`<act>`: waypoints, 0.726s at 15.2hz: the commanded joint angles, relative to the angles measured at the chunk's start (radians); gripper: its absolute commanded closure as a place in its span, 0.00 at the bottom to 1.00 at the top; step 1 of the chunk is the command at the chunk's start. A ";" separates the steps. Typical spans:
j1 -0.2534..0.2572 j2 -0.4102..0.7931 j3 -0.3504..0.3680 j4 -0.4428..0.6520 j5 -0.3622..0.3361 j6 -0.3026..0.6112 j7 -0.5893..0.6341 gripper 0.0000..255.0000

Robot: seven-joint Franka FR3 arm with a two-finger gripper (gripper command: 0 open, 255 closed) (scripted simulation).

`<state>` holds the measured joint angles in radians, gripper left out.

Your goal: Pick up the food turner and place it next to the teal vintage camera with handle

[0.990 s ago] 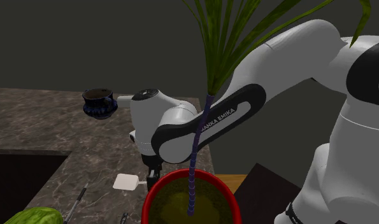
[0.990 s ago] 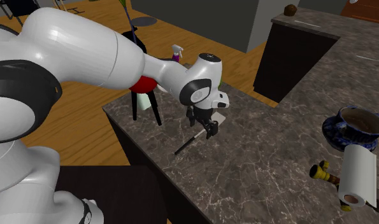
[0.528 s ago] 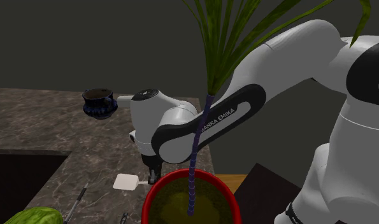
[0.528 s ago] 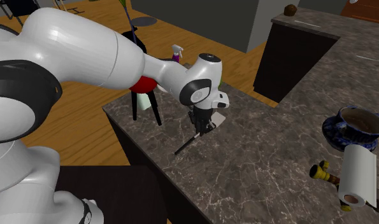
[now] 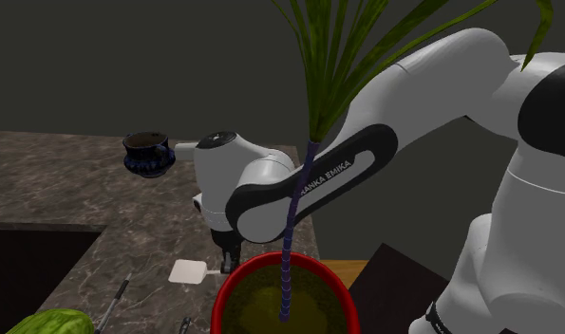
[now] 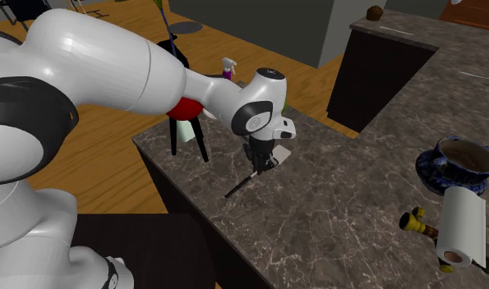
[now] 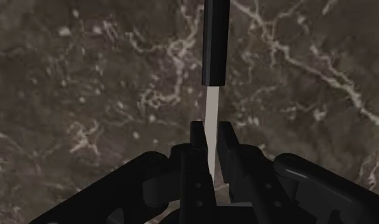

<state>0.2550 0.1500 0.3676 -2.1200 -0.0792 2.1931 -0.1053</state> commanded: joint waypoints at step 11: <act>-0.006 -0.078 0.005 0.072 0.038 -0.144 -0.027 1.00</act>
<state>0.2494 0.0779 0.3722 -2.0539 -0.0442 2.0612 -0.1307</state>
